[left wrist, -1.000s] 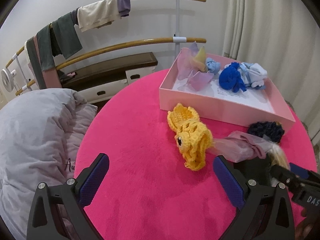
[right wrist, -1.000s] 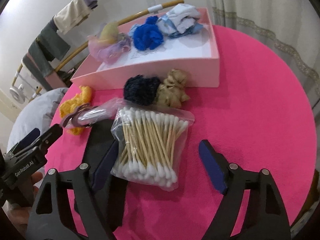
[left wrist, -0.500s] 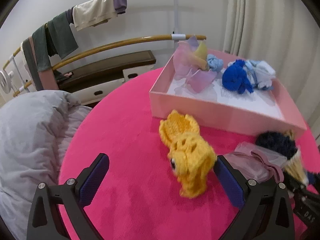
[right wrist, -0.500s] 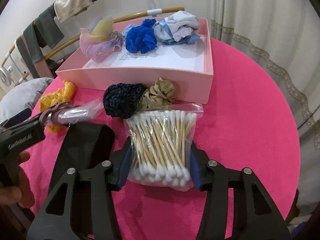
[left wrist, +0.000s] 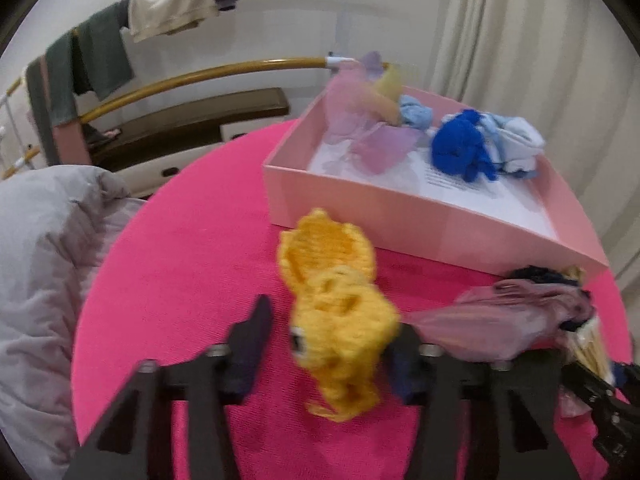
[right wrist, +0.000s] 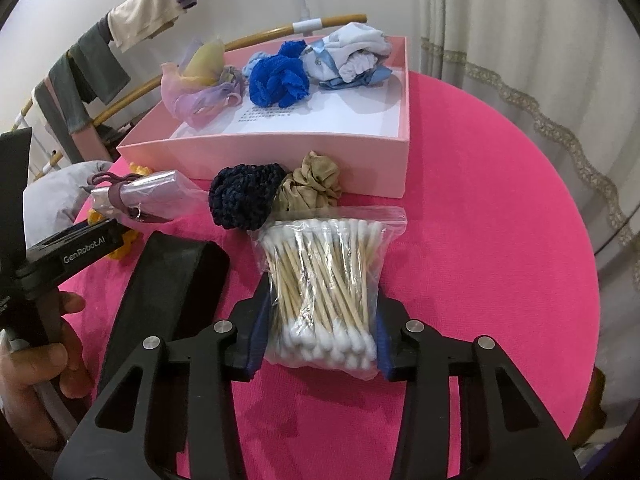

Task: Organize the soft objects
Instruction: 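Grasp the cotton swab bag with the right gripper while the left grasps the yellow crocheted toy, then carry both items over the pink box and open both grippers to drop them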

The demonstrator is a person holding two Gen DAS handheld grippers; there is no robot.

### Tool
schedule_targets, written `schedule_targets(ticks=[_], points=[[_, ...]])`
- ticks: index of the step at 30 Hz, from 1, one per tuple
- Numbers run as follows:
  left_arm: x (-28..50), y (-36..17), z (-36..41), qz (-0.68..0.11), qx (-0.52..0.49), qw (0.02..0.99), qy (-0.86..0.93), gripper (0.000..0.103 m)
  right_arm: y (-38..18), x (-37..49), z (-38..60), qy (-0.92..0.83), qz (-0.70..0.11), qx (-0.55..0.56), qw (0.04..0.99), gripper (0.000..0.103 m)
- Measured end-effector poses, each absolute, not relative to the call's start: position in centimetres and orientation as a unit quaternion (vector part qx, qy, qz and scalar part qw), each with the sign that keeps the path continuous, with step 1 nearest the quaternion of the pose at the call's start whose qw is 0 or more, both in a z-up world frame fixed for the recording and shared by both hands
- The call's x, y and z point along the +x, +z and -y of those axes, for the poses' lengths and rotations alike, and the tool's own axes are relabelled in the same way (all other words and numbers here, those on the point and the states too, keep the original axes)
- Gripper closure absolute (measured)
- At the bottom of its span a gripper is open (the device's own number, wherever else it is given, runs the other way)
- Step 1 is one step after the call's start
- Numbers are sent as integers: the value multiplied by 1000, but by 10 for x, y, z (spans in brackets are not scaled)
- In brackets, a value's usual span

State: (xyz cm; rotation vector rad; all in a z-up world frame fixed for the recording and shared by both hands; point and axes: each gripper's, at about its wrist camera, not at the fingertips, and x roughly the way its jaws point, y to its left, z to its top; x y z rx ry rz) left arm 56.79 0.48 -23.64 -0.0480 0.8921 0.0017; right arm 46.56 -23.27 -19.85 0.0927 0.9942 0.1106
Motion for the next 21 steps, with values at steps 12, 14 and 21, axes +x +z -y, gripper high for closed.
schedule_targets(ticks=[12, 14, 21], points=[[520, -202, -10, -410, -26, 912, -2, 77, -177, 448, 239, 56, -454, 52, 888, 64], [507, -191, -10, -403, -21, 915, -1, 77, -172, 445, 239, 56, -449, 52, 890, 64], [462, -160, -6, -387, -17, 922, -6, 77, -155, 432, 237, 61, -434, 51, 897, 64]])
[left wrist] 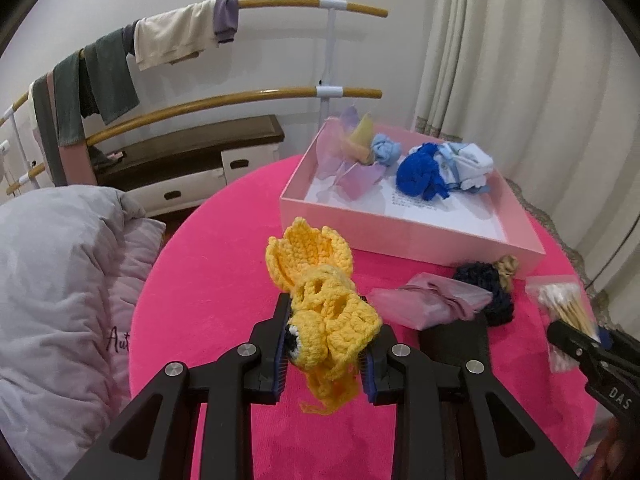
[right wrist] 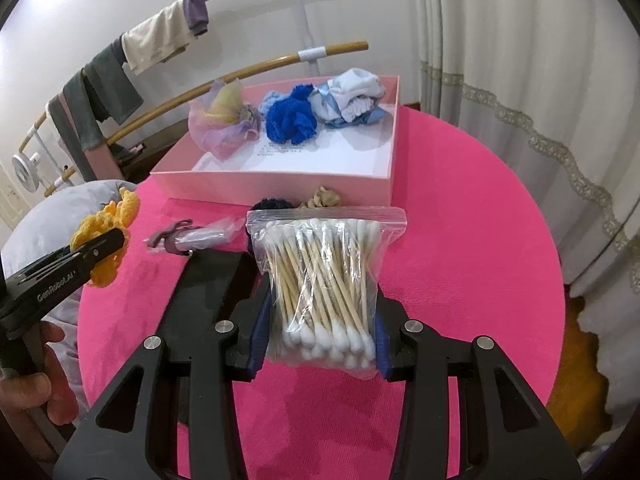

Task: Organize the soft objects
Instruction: 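Carry both items over the pink box and open both grippers to drop them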

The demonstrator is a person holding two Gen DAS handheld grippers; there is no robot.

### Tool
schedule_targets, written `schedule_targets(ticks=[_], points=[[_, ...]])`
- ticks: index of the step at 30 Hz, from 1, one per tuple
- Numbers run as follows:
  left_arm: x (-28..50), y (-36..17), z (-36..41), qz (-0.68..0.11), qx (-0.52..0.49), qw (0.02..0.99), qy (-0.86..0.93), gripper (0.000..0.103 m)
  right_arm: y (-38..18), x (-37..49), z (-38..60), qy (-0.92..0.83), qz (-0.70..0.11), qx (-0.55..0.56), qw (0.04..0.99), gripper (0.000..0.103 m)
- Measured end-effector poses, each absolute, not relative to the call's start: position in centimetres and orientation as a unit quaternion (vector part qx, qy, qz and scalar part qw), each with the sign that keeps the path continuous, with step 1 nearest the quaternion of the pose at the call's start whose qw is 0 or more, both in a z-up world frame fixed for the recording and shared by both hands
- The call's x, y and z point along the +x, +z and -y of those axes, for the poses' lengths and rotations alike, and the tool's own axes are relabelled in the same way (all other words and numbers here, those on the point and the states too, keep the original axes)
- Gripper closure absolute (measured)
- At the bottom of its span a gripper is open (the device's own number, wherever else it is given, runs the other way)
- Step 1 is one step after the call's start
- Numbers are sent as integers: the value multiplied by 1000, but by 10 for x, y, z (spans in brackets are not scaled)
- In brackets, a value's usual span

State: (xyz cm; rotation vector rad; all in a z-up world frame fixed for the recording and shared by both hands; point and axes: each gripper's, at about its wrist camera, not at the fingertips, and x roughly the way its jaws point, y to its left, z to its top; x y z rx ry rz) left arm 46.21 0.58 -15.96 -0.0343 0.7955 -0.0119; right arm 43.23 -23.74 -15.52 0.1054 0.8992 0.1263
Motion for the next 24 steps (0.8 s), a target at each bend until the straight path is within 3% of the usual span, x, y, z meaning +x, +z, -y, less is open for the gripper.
schedule_targets(ticks=[15, 24], points=[[407, -110, 10, -358, -3, 933, -20, 77, -126, 411, 234, 78, -405, 57, 909, 64], [417, -82, 19, -336, 3, 941, -28, 77, -93, 424, 238, 93, -373, 64, 921, 64]])
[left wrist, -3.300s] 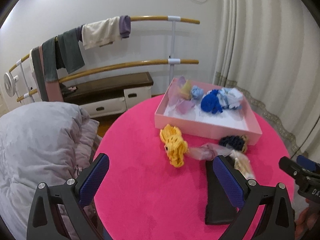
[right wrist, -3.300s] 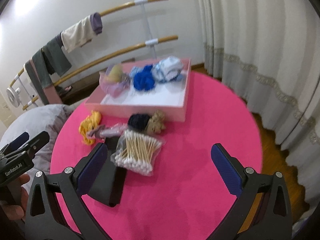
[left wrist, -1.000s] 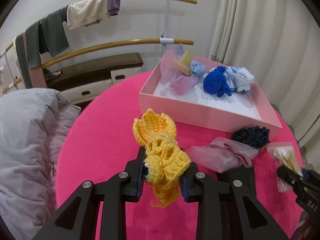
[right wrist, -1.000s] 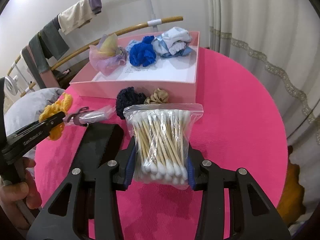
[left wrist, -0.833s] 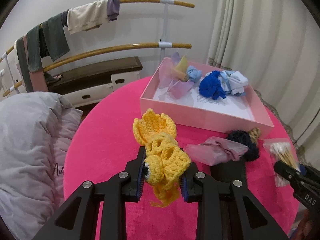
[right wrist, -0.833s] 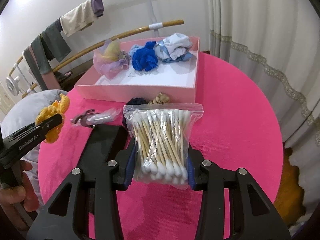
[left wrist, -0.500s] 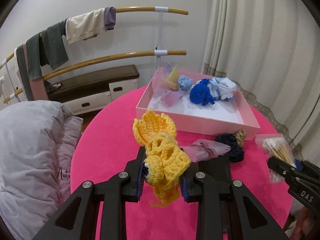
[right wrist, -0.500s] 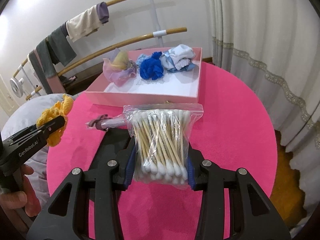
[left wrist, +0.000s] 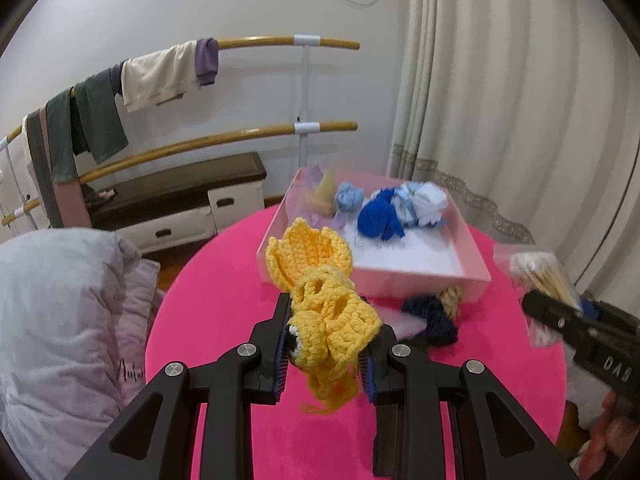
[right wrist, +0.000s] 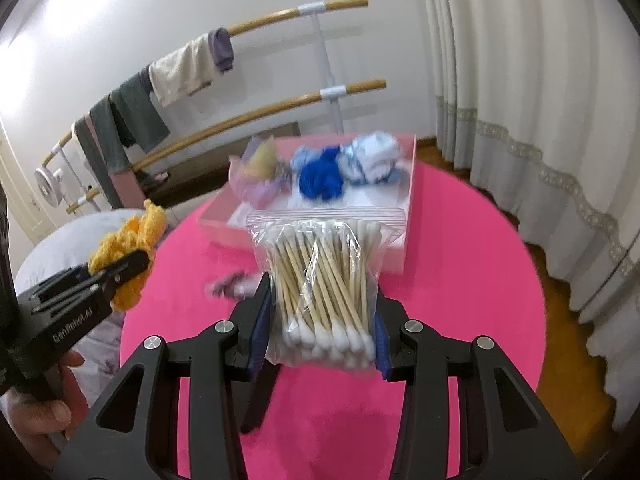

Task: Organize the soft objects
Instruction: 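Carry both items over the pink box and open both grippers to drop them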

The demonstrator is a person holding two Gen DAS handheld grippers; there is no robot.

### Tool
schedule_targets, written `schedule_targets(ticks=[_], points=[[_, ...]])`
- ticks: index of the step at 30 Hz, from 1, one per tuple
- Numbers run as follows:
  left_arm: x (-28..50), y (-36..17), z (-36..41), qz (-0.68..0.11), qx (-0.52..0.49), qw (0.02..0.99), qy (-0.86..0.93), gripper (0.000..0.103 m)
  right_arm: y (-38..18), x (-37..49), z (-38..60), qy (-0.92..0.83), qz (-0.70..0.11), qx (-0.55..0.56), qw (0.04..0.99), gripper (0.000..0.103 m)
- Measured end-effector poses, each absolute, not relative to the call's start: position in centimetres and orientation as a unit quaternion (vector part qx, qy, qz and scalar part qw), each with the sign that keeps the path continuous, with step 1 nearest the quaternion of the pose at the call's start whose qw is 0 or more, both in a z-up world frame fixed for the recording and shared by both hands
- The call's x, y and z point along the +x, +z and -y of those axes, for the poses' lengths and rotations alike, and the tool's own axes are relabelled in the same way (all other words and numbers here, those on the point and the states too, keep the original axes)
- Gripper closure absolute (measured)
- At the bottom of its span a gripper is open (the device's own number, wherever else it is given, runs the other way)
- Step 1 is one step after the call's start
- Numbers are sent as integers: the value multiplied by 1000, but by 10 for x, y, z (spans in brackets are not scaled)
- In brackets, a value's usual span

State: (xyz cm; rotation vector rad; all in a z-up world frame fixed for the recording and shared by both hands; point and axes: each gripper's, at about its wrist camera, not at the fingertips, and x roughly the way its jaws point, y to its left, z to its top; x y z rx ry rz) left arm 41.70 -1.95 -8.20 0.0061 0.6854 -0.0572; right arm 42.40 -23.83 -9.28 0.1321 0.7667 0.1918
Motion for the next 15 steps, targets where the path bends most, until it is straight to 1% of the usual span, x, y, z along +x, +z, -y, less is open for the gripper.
schedule_targets(ticks=[10, 15], points=[[466, -58, 35, -316, 9, 948, -49, 77, -54, 476, 254, 85, -337, 84, 934, 64], [508, -56, 48, -321, 14, 945, -68, 77, -51, 505, 259, 85, -339, 98, 932, 64]])
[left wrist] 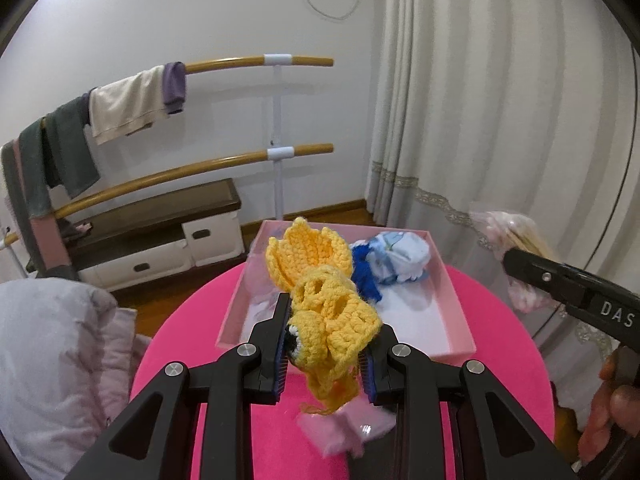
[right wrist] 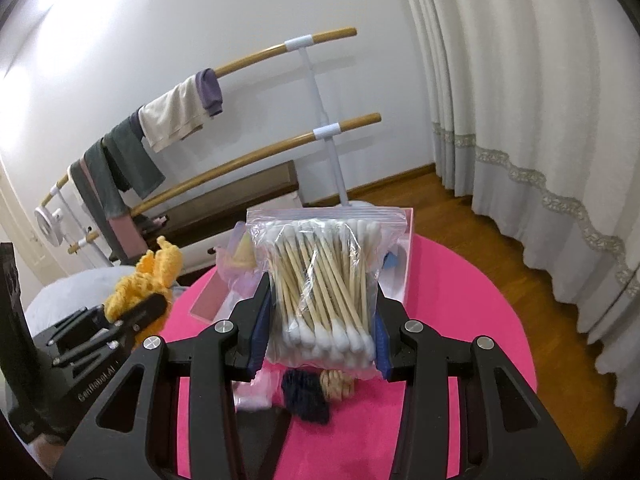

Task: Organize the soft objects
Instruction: 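Carry both items over the pink box and open both grippers to drop them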

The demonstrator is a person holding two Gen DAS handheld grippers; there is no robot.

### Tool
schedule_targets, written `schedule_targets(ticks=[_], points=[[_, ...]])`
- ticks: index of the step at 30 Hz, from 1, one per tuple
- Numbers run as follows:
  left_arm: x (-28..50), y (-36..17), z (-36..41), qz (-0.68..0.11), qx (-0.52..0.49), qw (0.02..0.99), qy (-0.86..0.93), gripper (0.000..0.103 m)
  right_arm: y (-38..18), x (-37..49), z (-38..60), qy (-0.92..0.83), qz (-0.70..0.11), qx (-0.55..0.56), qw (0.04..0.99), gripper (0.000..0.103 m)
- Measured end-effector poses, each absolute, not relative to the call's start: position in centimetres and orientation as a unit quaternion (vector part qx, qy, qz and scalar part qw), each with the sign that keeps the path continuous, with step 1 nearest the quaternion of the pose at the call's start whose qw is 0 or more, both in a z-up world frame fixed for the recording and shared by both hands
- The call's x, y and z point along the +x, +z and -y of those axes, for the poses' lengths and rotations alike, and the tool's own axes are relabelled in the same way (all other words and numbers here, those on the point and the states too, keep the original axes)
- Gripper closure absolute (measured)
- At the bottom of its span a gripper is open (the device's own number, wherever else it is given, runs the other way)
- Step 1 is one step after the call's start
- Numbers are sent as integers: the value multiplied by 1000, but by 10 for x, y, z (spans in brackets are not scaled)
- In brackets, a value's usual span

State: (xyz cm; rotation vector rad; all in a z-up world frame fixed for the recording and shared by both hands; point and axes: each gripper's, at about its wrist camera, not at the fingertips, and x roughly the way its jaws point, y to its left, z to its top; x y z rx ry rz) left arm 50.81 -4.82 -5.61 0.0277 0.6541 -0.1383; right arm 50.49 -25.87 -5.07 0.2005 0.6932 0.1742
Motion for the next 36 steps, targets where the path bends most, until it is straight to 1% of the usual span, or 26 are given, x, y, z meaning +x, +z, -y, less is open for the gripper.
schedule_targets(ticks=[8, 18, 28, 30, 34, 36], points=[[585, -72, 59, -350, 8, 932, -93, 77, -70, 551, 268, 92, -367, 132, 916, 64], [676, -101, 69, -387, 8, 918, -87, 77, -112, 588, 275, 87, -409, 150, 896, 64], [731, -128, 85, -407, 10, 910, -82, 77, -136, 606, 272, 82, -436, 147, 884, 64], [737, -132, 87, -410, 11, 908, -83, 76, -138, 608, 272, 81, -440, 147, 882, 64], [750, -139, 91, -416, 17, 906, -79, 71, -142, 614, 269, 78, -447, 146, 879, 63], [754, -141, 91, -418, 17, 905, -75, 67, -144, 616, 269, 75, -451, 146, 877, 60]])
